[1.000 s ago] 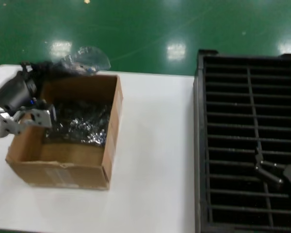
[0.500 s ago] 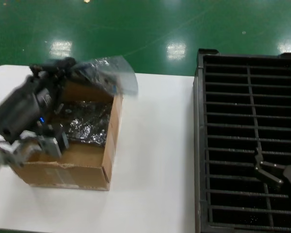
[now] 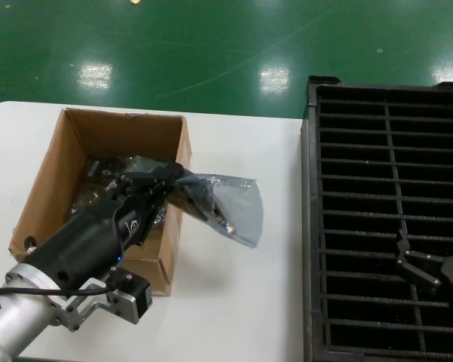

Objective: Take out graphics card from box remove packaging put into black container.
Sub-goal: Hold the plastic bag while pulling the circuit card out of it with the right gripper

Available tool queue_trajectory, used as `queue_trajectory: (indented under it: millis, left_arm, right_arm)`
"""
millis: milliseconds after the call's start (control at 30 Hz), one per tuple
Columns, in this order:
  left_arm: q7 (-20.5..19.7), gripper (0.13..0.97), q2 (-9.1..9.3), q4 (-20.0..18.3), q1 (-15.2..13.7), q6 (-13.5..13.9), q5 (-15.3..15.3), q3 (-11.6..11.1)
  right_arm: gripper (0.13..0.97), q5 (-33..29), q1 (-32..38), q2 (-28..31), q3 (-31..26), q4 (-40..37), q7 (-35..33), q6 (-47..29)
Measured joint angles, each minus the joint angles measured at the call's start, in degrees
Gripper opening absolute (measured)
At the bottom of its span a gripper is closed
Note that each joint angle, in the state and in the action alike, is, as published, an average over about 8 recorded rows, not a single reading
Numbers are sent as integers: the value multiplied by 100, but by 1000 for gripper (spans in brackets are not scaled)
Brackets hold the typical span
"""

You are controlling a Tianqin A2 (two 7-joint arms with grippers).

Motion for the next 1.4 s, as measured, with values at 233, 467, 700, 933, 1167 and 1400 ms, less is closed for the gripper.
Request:
queue_trajectory:
  millis: [233,467,700,933,1167,1400]
  left_arm:
    - [28,140,18,3,31,-6,-33,27]
    - [29,140,18,4,32,-6,-33,27]
    - [29,140,18,4,32,-6,-33,27]
    - [29,140,18,4,32,-6,-33,27]
    - [29,140,18,3,32,-6,-33,27]
    - [29,140,18,3,32,-5,-33,26]
  right_arm:
    - [966,-31,13,-45,27,-2,-58,-35]
    - [966,-32,131,-409,156,118,-698,-596]
    - [966,77,405,-569,-48,338,-1131,-1217]
    - [966,-39,715,-359,-427,398,-920,-1320]
    - [961,-160,830,-96,-614,386,-725,-1307]
    - [931,-291,772,123,-769,478,-559,-1262]
